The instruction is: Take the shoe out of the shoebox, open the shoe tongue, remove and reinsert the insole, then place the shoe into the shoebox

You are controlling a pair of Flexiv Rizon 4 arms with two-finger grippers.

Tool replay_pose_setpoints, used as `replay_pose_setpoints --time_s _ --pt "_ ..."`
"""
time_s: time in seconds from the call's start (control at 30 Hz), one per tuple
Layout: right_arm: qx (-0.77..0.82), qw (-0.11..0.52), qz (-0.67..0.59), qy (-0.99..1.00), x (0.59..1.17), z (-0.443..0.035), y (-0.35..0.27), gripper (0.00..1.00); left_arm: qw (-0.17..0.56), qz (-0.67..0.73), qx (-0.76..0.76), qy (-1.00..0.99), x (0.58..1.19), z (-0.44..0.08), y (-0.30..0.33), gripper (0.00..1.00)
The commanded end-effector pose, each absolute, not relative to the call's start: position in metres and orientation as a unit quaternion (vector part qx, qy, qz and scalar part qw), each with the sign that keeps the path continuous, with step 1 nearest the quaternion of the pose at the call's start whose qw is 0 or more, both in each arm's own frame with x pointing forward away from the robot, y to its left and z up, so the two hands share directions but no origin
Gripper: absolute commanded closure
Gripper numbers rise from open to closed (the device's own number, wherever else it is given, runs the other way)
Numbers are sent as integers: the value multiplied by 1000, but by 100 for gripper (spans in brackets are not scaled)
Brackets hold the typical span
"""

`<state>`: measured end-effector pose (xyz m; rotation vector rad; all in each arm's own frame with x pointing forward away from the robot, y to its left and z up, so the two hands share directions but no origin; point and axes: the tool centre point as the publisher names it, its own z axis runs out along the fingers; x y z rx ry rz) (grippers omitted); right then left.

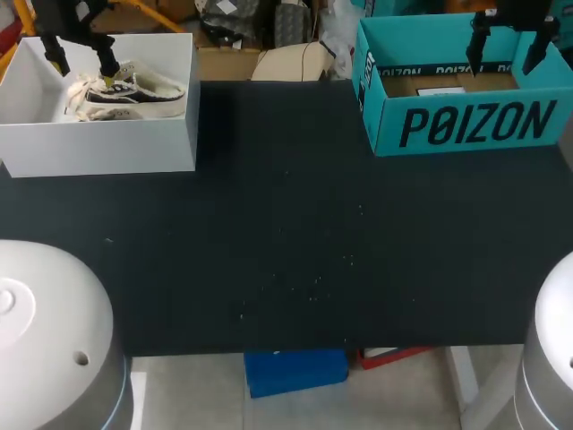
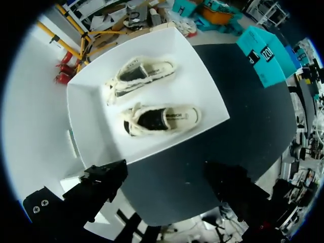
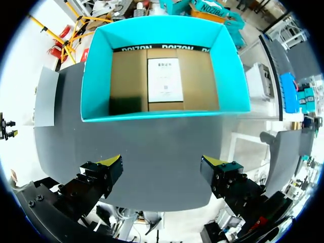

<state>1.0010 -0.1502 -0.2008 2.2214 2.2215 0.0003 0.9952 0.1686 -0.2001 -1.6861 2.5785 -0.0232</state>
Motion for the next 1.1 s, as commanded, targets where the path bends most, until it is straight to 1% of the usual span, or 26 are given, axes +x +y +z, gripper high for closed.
replay_pose_setpoints --time_s 0.03,0.33,0.4,0.43,0.47,0.5,0.53,0.57,0.6,0.63,0.67,0.83,1.03,1.1 --pt "707 0 0 707 1001 -200 -150 0 149 8 -120 982 990 -202 170 0" --pt "707 0 0 707 1001 -200 -150 0 149 8 -120 982 990 -202 170 0" --pt "707 0 0 707 1001 -200 -150 0 170 39 -86 981 995 -206 169 0" --pt "707 0 0 707 1001 -200 -150 0 173 43 -71 982 1000 -208 170 27" --pt "707 0 0 707 1001 -200 -150 0 165 32 -56 984 1005 -210 172 60" --pt "707 0 0 707 1001 -200 -150 0 157 19 -46 986 1010 -211 175 75" --pt "707 0 0 707 1001 -200 -150 0 153 15 -32 988 1014 -212 177 84" --pt "707 0 0 707 1001 -200 -150 0 154 6 -6 988 1018 -213 178 88" --pt "707 0 0 707 1001 -200 -150 0 155 -26 20 987 1021 -213 178 82" --pt "707 0 0 707 1001 -200 -150 0 149 -24 35 988 1024 -213 180 73" --pt "707 0 0 707 1001 -200 -150 0 148 -11 41 988 1027 -213 181 71" --pt "707 0 0 707 1001 -200 -150 0 149 -11 51 987 1051 -228 192 70" --pt "707 0 0 707 1001 -200 -150 0 143 -12 41 989 1073 -250 187 67" --pt "707 0 0 707 1001 -200 -150 0 138 -18 32 990 1077 -259 184 64"
